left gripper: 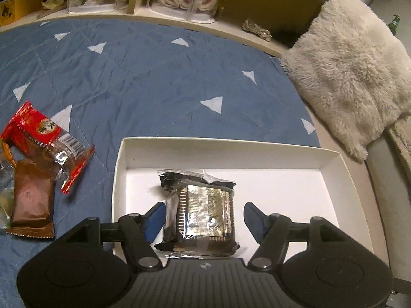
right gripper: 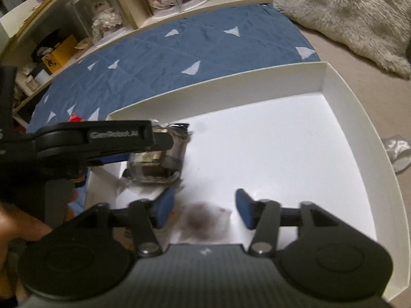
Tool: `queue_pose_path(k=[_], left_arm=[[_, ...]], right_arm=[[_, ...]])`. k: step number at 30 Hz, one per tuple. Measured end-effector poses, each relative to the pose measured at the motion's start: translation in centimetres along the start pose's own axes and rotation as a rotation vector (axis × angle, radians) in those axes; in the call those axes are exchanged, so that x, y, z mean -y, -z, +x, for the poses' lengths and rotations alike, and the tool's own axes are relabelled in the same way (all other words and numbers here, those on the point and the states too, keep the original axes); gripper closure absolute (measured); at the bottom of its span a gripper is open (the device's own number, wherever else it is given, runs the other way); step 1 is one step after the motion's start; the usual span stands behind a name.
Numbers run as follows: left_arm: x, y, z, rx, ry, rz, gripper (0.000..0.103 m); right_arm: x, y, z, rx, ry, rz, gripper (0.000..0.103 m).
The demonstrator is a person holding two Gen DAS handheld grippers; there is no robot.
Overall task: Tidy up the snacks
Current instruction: 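Carry both packs into the white tray and lower them, then open both tools and withdraw them from the tray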
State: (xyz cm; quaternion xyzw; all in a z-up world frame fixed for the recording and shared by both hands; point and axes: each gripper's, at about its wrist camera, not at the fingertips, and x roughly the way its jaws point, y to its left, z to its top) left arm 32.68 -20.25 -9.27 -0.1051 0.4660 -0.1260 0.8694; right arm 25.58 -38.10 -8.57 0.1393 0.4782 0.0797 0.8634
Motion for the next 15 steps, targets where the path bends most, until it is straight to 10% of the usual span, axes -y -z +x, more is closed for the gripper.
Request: queue_pose_path(k=[15], left_arm=[[0.4,1.3,-3.5,-0.027,-0.008,0.088,0.029]], right_arm=[[0.6,1.0,-2.9,0.030,0.009,0.050,0.035]])
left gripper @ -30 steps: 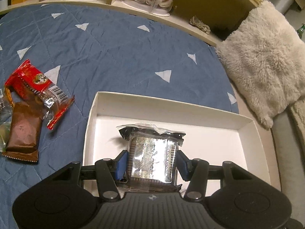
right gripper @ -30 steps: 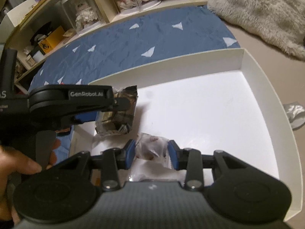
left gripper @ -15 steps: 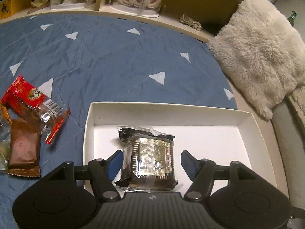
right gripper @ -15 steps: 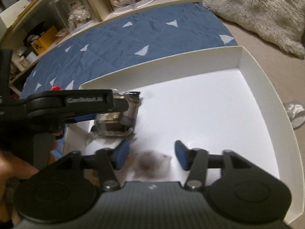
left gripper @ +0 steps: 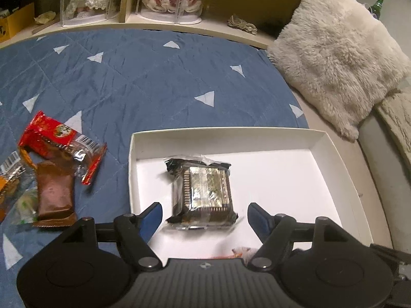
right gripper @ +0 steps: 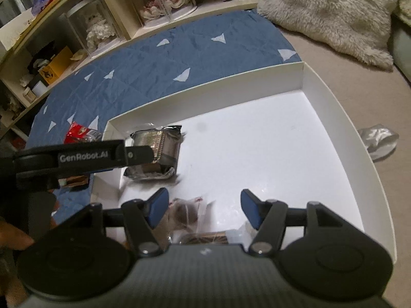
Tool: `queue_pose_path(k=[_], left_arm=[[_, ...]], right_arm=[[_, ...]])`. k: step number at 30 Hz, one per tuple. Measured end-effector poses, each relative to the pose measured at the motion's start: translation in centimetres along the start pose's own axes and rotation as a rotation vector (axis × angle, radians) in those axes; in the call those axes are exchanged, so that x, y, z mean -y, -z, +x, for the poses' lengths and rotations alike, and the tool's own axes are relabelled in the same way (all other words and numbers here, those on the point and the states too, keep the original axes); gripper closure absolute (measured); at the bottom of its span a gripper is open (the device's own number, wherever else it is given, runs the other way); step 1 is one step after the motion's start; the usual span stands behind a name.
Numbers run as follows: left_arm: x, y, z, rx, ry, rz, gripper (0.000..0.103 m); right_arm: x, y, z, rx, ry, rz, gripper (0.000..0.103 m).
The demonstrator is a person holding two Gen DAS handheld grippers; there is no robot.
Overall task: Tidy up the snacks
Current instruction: 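Open both tools and withdraw them from the tray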
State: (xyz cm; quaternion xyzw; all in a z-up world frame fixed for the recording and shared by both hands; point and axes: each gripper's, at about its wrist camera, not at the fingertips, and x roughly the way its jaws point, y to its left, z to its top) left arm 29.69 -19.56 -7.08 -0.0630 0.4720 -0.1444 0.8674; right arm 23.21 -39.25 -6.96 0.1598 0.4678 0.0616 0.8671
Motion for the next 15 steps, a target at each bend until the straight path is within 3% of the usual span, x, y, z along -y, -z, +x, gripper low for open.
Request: queue_pose_path(k=[12,14,15], left_arm=[[-1.4,1.7,-3.6,-0.018,-0.013,0.033,0.028],[-1.7,1.9,-4.2,-0.017,-0.018,0.037,0.023],[-1.8,2.0,-4.6,-0.017,-0.020,0.037,0.015]], right_arm=[[-1.2,1.5,-2.5,0.015,-0.006,-0.028,0.030],[-1.7,1.9,-2.8,0.017,0.001,-0.043,0.027],[-1.9,2.1,-3.0,0.019,0.008,-0.050,0.026]])
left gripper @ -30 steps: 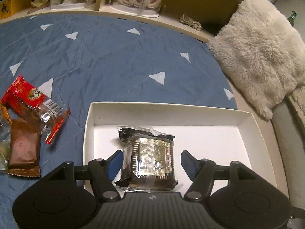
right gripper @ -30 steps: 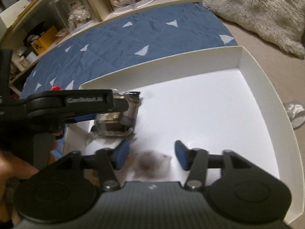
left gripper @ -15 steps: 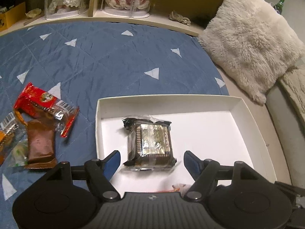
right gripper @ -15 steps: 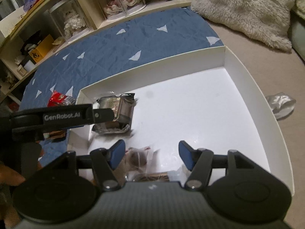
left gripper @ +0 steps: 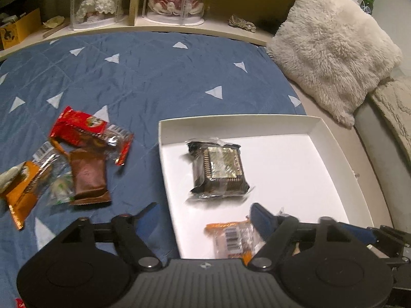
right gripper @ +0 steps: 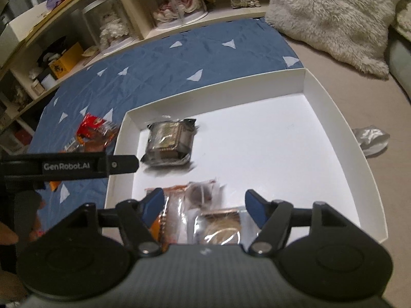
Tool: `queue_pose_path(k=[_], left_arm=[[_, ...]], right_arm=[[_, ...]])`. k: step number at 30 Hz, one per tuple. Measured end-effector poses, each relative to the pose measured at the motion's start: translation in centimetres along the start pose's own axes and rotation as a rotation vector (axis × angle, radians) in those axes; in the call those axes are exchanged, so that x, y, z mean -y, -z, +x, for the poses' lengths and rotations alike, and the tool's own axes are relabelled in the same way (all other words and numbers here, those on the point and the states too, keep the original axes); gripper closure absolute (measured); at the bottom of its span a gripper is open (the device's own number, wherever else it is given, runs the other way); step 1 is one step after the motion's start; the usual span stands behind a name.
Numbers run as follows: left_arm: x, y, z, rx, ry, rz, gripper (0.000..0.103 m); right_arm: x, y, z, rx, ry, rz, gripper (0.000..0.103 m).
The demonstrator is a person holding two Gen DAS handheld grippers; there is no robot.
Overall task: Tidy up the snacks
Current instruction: 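Open both tools and withdraw them from the tray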
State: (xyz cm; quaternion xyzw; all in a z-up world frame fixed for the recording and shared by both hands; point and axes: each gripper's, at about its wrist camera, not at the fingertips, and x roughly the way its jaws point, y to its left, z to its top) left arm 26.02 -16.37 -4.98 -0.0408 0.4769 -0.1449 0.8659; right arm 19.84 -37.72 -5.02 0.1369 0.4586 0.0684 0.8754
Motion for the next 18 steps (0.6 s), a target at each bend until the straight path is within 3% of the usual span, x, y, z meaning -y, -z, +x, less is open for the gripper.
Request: queue_pose_path(k=[1,6,12,18], left_arm=[[-0.1,0.2,-0.3,0.002,0.000,0.001,0.009],[-1.2,0.9,-2.0,0.003,0.004,0.000,0.000],[-3.0,2.0,-3.9,0.017,-0.028,0.016,0.000],[-5.9,3.0,-5.3,0.006,-0.039,-0.001,0.000]], right_arm=[[-0.2,0.1,-0.2,0.002,0.009,-0.006,0.025],[-0.9,0.9,-1.1,0.030,0.054,-0.003,0.016],[-0.9,1.4,-2.0,0.059,0.093,0.020,0.000],[-1.6,1.9,-1.8,0.049,0.112,0.011,0.000]])
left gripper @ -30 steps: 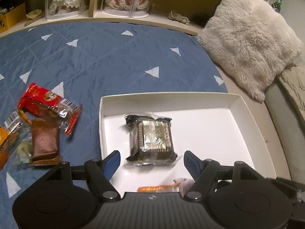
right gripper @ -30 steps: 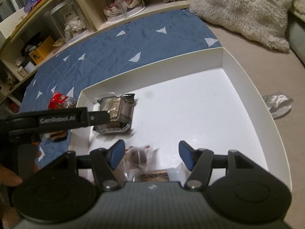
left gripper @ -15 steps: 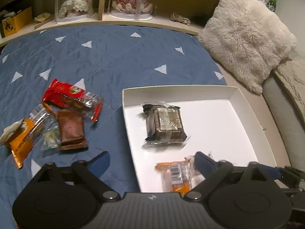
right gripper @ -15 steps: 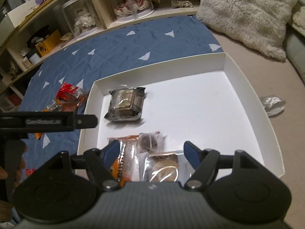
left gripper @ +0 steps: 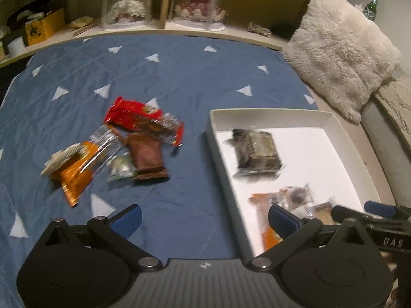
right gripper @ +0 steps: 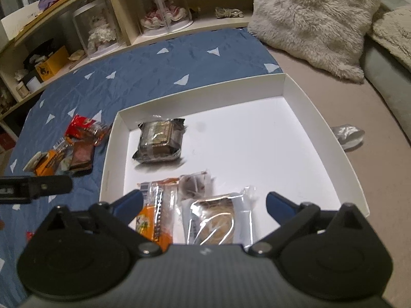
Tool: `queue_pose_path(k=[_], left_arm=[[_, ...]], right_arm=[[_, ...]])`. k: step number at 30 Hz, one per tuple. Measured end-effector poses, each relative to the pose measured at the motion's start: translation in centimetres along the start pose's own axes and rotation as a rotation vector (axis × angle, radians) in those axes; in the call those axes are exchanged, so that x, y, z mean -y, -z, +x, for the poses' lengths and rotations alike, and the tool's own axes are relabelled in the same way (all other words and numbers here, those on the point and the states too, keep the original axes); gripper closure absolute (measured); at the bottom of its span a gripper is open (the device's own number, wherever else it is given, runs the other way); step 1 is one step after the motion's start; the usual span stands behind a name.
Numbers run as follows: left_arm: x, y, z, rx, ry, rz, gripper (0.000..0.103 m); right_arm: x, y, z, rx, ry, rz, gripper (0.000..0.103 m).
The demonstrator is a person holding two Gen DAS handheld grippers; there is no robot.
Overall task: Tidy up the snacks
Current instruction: 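Open both tools and withdraw them from the tray, then grasp the small red candy with the left tool while the right tool grasps a clear pack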
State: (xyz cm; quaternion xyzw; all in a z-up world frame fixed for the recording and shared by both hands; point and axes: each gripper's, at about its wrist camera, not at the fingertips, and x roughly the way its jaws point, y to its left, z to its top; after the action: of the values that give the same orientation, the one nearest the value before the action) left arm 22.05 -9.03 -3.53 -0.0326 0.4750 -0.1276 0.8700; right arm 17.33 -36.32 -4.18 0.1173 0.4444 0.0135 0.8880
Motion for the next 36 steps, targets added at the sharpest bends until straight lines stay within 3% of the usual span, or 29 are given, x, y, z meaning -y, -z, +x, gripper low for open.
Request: queue_pose_path(k=[6,13,19,26,29,33,36], left_arm=[[-3.2,1.0,-1.3,-0.002,-0.025,-0.008,0.000],[-7.1,1.9,-2.3,-0.025,-0.071,-0.013,0.000],[-9.3,3.3,-1.9,-0.105,-0.075,0.027,0.000],[-11.1,5.5,-0.8,-0.211,-0.081,0.067,0.000],[-11.5,6.1,-0.3,-0.222,-0.100,0.053,0.001],[-12.3,6.5,0.5,-0.234,-0.097,-0.017,0.029],[-13.3,6.7,1.0,-0.247,-0.071,-0.116,0.039]], right_arm=[[-1.4,0.2,0.1,0.022,0.012,-0.024,0.000],[-3.7,0.3,0.5,0.039,-0.042,-0.045,0.000],[-6.1,0.5,0.7,0.046,-0.159,-0.032,0.000],[-9.6,1.0,1.2,0.106,-0.118,-0.091,0.000],[-10.6,0.8,1.6,0.133,-0.164,-0.124,0.000],[-12.4,0.2,2.3,0.171,-0.226,-0.243,0.000],[-13.8,-0.3,3.1,0.194,-0.268,-0.281,0.001]])
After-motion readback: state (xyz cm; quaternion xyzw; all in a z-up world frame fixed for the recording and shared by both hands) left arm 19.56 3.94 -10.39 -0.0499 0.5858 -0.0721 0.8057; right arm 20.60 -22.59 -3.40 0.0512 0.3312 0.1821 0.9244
